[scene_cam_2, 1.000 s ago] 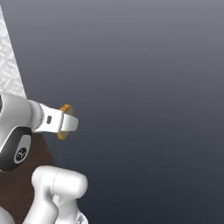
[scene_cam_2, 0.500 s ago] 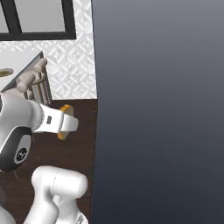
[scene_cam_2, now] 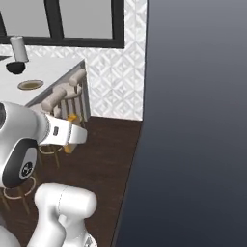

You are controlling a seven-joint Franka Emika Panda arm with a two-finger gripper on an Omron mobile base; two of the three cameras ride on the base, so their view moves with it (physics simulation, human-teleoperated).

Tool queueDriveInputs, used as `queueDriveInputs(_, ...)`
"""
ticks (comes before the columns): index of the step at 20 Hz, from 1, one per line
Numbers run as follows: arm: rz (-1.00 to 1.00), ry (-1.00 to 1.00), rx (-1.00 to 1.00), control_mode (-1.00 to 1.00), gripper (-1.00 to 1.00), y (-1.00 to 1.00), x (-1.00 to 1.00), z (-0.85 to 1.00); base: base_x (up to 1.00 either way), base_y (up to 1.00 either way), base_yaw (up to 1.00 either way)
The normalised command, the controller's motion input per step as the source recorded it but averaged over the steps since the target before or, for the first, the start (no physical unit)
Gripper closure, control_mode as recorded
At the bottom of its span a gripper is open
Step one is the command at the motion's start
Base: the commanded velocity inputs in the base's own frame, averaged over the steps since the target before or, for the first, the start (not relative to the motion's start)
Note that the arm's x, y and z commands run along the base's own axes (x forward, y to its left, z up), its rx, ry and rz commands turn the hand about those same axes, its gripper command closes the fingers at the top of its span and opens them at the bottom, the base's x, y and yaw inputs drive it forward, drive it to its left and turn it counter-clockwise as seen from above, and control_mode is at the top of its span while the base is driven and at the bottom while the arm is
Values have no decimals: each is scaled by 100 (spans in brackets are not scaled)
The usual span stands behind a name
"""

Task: Start the toaster. Once the lever pops up, take the bread to the plate on the dining counter.

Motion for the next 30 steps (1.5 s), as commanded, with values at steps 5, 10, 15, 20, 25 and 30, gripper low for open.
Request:
queueDriveInputs(5,0,0,0,100,100,0,0,0,100,-15,25)
queueDriveInputs(10,0,0,0,100,100,0,0,0,100,-37,28)
queueDriveInputs(15,0,0,0,100,100,0,0,0,100,-52,31)
queueDriveInputs(20,0,0,0,100,100,0,0,0,100,-60,38)
queueDriveInputs(25,0,0,0,100,100,0,0,0,94,-55,52)
queueDriveInputs(30,0,0,0,100,100,0,0,0,83,-43,68)
